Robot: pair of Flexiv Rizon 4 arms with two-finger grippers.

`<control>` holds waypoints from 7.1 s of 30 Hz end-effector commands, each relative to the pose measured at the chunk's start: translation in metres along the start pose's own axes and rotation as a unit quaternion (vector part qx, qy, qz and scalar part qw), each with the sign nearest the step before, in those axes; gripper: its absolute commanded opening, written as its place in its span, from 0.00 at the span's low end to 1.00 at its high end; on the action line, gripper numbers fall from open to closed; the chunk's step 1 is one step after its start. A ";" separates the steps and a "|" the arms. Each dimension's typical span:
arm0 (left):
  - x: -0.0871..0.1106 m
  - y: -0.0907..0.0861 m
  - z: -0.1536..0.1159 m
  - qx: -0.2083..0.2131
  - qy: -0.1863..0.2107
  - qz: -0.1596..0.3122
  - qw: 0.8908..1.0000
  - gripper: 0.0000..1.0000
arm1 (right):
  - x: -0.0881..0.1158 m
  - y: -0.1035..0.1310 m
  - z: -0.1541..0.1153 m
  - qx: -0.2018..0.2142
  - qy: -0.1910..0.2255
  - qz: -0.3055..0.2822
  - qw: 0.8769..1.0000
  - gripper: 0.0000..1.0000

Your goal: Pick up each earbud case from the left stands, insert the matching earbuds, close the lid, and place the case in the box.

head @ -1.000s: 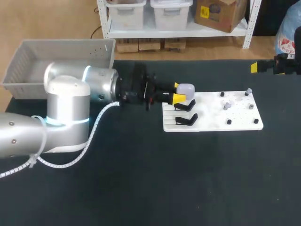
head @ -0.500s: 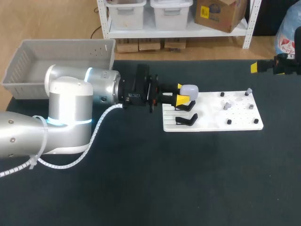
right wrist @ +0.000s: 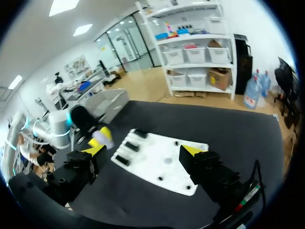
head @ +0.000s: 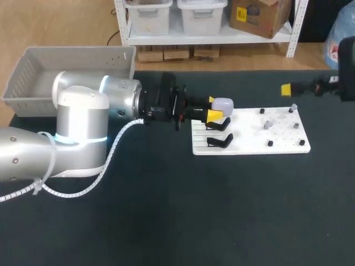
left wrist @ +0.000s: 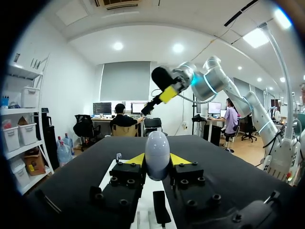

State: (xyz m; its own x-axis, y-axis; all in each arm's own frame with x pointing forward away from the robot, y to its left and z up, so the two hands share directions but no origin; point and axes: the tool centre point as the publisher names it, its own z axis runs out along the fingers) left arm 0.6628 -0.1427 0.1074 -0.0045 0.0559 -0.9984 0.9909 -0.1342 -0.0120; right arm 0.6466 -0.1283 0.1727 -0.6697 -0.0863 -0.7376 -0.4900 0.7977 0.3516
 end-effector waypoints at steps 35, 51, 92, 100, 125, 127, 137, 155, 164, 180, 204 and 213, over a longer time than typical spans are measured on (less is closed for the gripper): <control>0.000 0.000 0.000 0.000 0.000 0.000 1.000 0.00 | 0.041 0.082 0.102 -0.075 0.093 0.054 0.991 1.00; 0.000 0.000 0.000 0.000 0.000 0.000 1.000 0.00 | 0.035 0.062 0.117 -0.072 0.099 0.075 0.990 1.00; 0.000 0.000 0.000 0.000 0.000 0.000 1.000 0.00 | -0.003 0.005 0.019 0.264 0.230 -0.144 0.926 1.00; 0.000 0.000 0.000 0.000 0.000 0.000 1.000 0.00 | 0.007 -0.038 0.017 0.280 0.274 -0.126 0.911 1.00; 0.000 0.000 0.000 0.000 0.000 0.000 1.000 0.00 | 0.031 -0.130 0.082 0.206 0.351 -0.106 0.907 1.00; 0.000 0.000 0.000 0.000 0.000 0.000 1.000 0.00 | 0.035 -0.136 0.085 0.202 0.354 -0.101 0.908 1.00; 0.000 0.000 0.000 0.000 0.000 0.000 1.000 0.00 | 0.043 -0.149 0.089 0.196 0.352 -0.092 0.911 0.87; 0.000 0.000 0.000 0.000 0.000 0.000 1.000 0.00 | 0.050 -0.162 0.104 0.192 0.363 -0.099 0.907 0.60; 0.000 0.000 0.000 0.000 0.000 0.000 1.000 0.00 | 0.052 -0.165 0.108 0.194 0.365 -0.099 0.905 0.49; 0.000 0.000 0.000 0.000 0.000 0.000 1.000 0.00 | 0.054 -0.170 0.111 0.199 0.366 -0.095 0.904 0.39; 0.000 0.000 0.000 0.000 0.000 0.000 1.000 0.00 | 0.045 -0.140 0.086 0.225 0.352 -0.116 0.901 0.00; 0.000 0.000 0.000 0.000 0.000 0.000 1.000 0.00 | 0.026 -0.070 0.046 0.262 0.324 -0.082 0.905 0.00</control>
State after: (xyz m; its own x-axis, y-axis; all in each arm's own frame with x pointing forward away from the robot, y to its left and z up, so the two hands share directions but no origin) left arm 0.6634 -0.1431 0.1075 -0.0050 0.0560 -0.9984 0.9907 -0.1357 -0.0126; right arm 0.7208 -0.1649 0.0720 -0.8725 -0.4614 -0.1608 -0.4434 0.8859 -0.1362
